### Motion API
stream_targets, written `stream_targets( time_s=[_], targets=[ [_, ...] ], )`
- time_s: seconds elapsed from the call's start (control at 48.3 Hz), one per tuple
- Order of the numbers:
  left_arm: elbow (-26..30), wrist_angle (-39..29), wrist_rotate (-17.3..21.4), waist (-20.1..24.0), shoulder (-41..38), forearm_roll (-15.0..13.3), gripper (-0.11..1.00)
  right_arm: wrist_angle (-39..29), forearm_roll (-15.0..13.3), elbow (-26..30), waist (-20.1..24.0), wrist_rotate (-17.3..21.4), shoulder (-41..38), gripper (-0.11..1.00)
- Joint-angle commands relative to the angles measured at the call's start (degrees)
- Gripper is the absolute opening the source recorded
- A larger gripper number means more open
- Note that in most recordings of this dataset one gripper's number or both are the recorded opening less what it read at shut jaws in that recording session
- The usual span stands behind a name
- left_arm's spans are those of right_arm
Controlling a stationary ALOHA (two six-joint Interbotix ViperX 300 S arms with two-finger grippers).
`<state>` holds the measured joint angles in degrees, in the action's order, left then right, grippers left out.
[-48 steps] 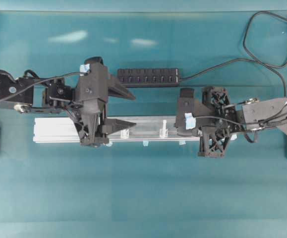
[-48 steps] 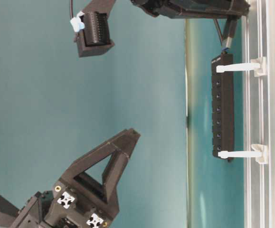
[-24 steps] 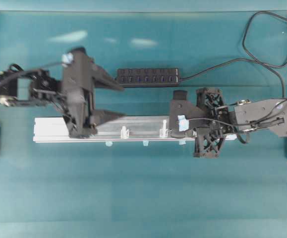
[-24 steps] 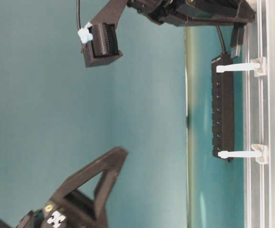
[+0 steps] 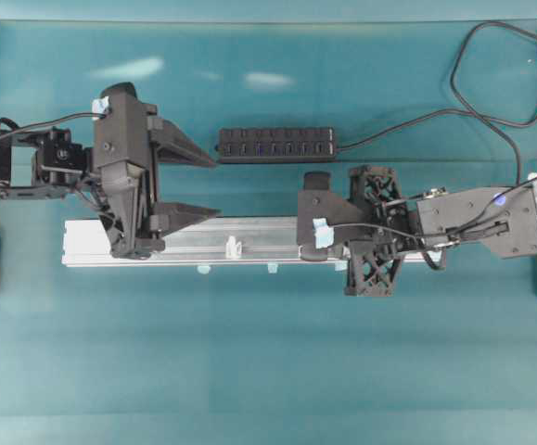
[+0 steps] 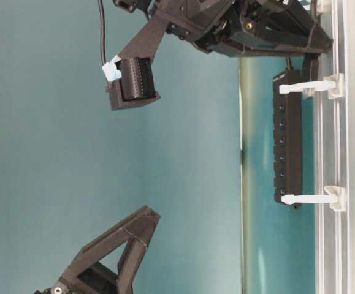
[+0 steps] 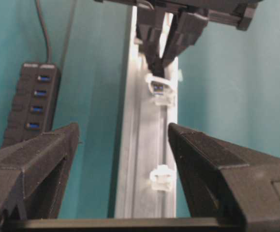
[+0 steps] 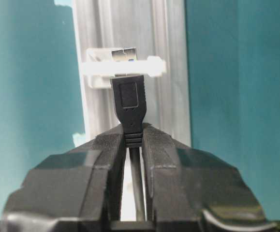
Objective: Pass the USB cable through three rings with both arms.
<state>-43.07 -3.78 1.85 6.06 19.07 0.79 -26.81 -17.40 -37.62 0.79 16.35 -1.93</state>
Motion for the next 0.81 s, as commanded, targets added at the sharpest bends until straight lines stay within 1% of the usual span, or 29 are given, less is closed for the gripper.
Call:
stream_targets(
  time_s=[0.0, 0.207, 0.518, 0.683, 0.787],
  targets=[
    [0.6, 0.3, -0.1, -0.1, 0.8, 0.1, 0.81, 1.5, 0.0, 1.1, 0.5, -0.4, 0.1, -0.07],
    [0.6, 0.4, -0.2, -0.1, 0.5, 0.1, 0.81, 3.4, 0.1, 1.3, 0.4, 0.4, 0.0, -0.07],
    [0.8, 0.6, -0.2, -0.3, -0.9, 0.0, 0.81, 4.0, 0.1, 1.3, 0.5, 0.4, 0.0, -0.07],
    [0.9, 1.1, -0.2, -0.7, -4.0, 0.1, 0.81, 4.0, 0.1, 1.2, 0.5, 0.4, 0.0, -0.07],
    [1.2, 3.3, -0.3, -1.3, -6.9, 0.1, 0.82, 5.4, 0.1, 1.2, 0.5, 0.5, 0.0, -0.07]
  ],
)
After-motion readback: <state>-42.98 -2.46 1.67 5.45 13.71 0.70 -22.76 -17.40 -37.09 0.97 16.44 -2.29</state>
